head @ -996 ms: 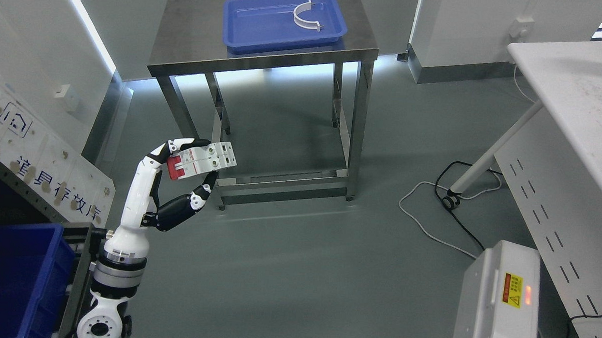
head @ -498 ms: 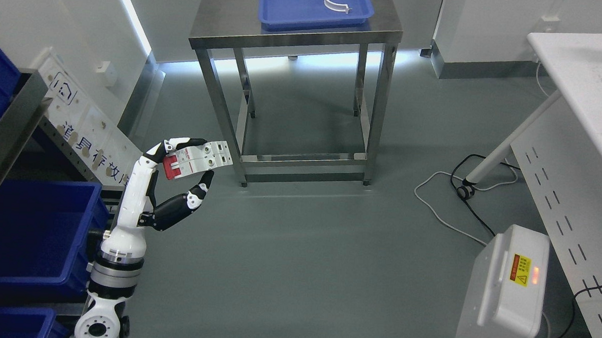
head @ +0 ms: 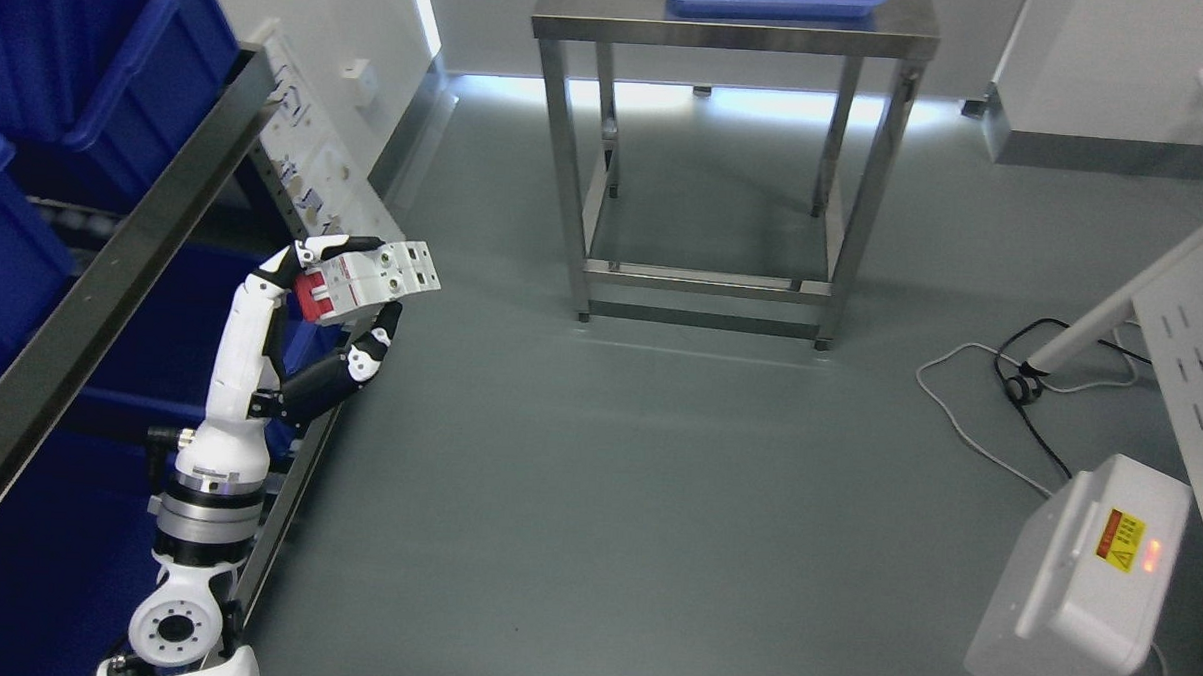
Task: Place circuit breaker on shelf
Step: 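Hold the breaker in the left hand while turning toward the blue-bin shelf, then move the left hand over the nearest upper blue bin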
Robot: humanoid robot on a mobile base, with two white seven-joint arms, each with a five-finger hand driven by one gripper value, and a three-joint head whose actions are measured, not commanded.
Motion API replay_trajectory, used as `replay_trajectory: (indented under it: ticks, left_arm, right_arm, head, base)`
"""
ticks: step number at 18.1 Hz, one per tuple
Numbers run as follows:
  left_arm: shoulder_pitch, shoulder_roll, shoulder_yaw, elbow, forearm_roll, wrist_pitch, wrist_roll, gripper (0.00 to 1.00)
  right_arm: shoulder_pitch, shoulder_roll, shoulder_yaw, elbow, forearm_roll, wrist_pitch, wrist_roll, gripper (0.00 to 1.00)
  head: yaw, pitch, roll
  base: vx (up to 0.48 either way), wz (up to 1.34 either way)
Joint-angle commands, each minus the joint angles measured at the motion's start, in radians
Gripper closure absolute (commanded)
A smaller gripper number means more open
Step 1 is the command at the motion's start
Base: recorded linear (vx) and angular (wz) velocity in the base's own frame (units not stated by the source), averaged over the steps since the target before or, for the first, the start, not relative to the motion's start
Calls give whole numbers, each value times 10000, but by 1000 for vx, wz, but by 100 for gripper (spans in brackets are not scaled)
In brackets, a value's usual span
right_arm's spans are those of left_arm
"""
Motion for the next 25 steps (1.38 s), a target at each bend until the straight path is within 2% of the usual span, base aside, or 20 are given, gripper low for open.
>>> replay_trajectory:
  ticks: [1,6,9,15,17,20,23,25]
  left_arm:
    - [-897,175,652,-67,-25,229,-273,89]
    - [-1999,551,637,-52,-377,718,-964,89]
    - [-3165,1102,606,-52,-775,1607,-1056,89]
    - [-4991,2544,255,131,-2323,3524,-2740,89]
    - [-5284,3235,54,407,-3060,3680,-3523,89]
    - [-5530,3757,23,1004,-3581,3680,-3986,88]
    - [-5699,3851,8,2169,-4487,3589,-3956,88]
    - [-6096,3881,-693,2844,-4657,3588,-3971,87]
  right_arm:
    - [-2,-175,0,0,0,-4,4,0]
    - [-2,-175,0,0,0,-4,4,0]
    - [-2,-175,0,0,0,-4,4,0]
    - [-2,-175,0,0,0,-4,4,0]
    - [-2,-175,0,0,0,-4,4,0]
    - [-2,-175,0,0,0,-4,4,0]
    - [-2,-175,0,0,0,-4,4,0]
    - [-2,-175,0,0,0,-4,4,0]
  head:
    - [0,0,0]
    - [0,0,0]
    - [0,0,0]
    - [0,0,0]
    - [0,0,0]
    - [0,0,0]
    - [0,0,0]
    - [0,0,0]
  base:
    - [-184,447]
    - [-136,574]
    - [-73,619]
    - [-6,645]
    - [48,628]
    - [90,732]
    - [115,646]
    - [148,485]
